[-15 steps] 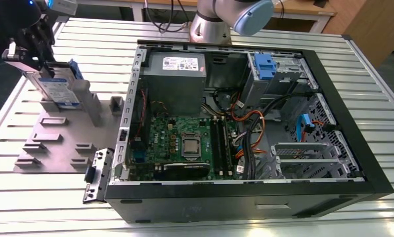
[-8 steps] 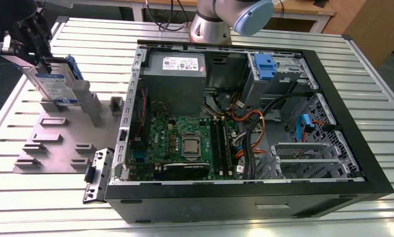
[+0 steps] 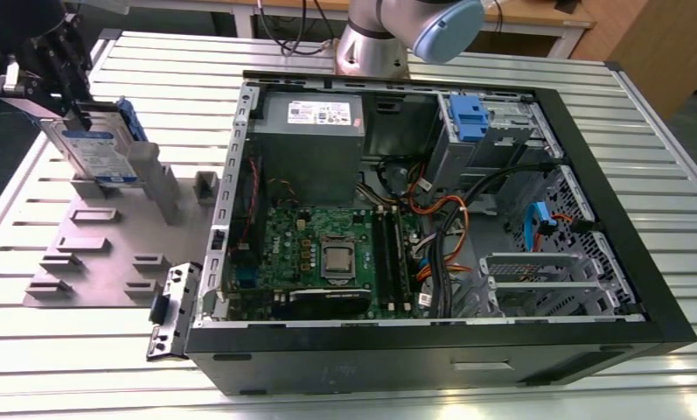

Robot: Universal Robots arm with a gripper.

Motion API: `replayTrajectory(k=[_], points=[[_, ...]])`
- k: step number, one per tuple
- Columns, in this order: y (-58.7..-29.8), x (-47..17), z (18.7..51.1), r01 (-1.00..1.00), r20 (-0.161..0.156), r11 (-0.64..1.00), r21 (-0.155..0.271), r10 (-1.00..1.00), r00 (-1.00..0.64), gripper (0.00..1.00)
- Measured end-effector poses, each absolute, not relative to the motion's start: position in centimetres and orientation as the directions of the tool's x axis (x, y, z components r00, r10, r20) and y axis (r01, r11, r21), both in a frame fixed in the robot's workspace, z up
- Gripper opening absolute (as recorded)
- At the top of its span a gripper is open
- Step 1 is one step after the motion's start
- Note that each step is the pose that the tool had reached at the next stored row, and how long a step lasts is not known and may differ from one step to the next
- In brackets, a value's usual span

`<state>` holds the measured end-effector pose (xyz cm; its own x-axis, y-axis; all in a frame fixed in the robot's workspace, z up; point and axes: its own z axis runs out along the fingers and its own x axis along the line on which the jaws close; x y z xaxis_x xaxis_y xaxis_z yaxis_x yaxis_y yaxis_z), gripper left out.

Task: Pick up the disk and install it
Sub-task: 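Pick up the disk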

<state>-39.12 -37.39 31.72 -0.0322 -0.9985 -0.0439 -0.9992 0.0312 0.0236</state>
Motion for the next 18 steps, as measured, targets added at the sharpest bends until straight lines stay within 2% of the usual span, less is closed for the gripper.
replayTrajectory(k=[7,18], points=[[-37.4,-39.1,32.0,-0.999,-0.044,0.031,0.024,-0.999,-0.032,0.35],[-37.4,-39.1,35.3,-0.999,-0.039,0.031,0.024,-0.999,-0.032,0.35]])
